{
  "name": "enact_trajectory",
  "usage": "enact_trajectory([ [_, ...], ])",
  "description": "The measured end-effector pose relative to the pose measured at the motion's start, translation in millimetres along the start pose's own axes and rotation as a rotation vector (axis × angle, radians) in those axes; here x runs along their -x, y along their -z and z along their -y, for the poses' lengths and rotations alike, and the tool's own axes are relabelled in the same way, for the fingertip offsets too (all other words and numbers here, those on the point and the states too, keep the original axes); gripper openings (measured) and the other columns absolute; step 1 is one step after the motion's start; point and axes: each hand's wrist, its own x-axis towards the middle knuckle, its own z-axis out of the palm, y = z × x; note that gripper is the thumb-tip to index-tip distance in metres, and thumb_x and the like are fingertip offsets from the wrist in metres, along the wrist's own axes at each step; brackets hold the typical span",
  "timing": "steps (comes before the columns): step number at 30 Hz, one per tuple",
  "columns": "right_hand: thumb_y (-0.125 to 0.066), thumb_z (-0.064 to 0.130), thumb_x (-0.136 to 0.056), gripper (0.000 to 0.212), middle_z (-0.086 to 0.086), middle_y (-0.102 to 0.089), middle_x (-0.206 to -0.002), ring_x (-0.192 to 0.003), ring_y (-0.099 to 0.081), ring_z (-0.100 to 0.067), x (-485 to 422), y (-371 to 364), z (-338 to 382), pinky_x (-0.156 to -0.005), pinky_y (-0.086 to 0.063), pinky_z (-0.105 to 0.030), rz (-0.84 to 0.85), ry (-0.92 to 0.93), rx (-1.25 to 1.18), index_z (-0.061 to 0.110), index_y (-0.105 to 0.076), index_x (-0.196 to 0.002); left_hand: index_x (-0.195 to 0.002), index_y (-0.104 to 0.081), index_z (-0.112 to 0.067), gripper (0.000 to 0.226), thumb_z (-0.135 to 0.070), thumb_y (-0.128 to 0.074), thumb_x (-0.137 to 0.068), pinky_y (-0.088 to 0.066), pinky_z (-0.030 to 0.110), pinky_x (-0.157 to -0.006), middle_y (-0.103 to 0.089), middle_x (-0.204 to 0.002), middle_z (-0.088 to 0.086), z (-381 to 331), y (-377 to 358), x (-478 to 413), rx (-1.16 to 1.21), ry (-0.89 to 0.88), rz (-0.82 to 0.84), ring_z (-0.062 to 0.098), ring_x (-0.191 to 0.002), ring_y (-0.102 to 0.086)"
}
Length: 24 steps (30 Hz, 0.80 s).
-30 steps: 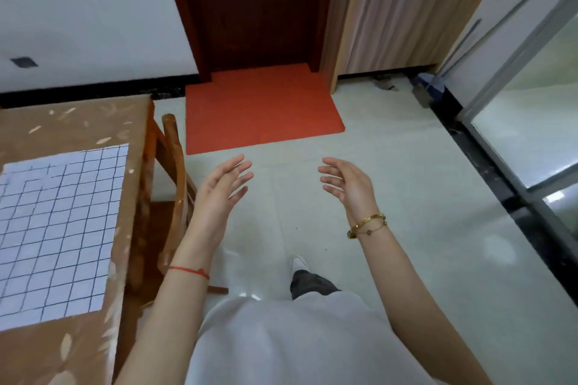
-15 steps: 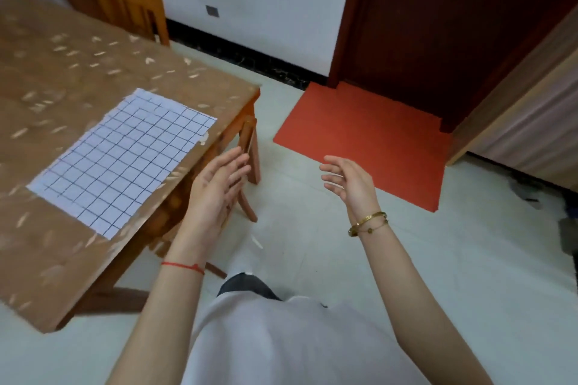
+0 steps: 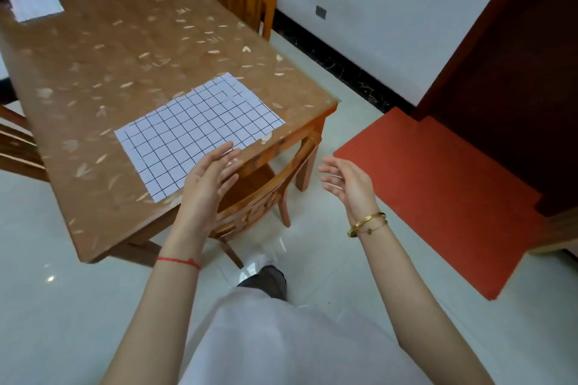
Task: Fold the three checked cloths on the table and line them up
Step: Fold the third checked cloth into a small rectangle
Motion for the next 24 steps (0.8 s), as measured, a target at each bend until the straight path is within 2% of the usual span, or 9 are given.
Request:
enact_trajectory([
  [9, -0.048, 0.020, -0.100, 0.028, -0.009, -0.073, -0.095, -0.079, -0.064, -0.016, -83, -41, 19, -0.074, -0.054, -0.026, 0.081, -0.012, 0.052, 0.004, -0.069, -0.109, -0.125, -0.063, -0.020, 0.029, -0.015, -0.047, -0.101, -0.047, 0.037, -0.105, -0.072, -0.118, -0.005, -14, 9, -63, 0.061, -0.013, -0.117, 0.012, -0.113, -0.066],
  [17, -0.047, 0.020, -0.101, 0.024, -0.006, -0.072, -0.092, -0.078, -0.064, -0.014, -148, -107, 36, -0.078, -0.054, -0.028, 0.168, -0.037, 0.049, 0.012, -0.070, -0.098, -0.127, -0.063, -0.018, 0.030, -0.017, -0.047, -0.101, -0.047, 0.037, -0.105, -0.071, -0.119, -0.003, -33, 44, -119, 0.071, -0.016, -0.215, 0.013, -0.114, -0.066],
  [24, -0.047, 0.021, -0.100, 0.025, -0.004, -0.072, -0.091, -0.079, -0.065, -0.014, -183, -159, 33, -0.076, -0.054, -0.029, 0.293, -0.086, 0.097, 0.010, -0.070, -0.100, -0.126, -0.063, -0.018, 0.029, -0.019, -0.050, -0.100, -0.047, 0.037, -0.104, -0.071, -0.120, -0.003, -37, 68, -148, 0.092, -0.009, -0.331, 0.014, -0.115, -0.065],
])
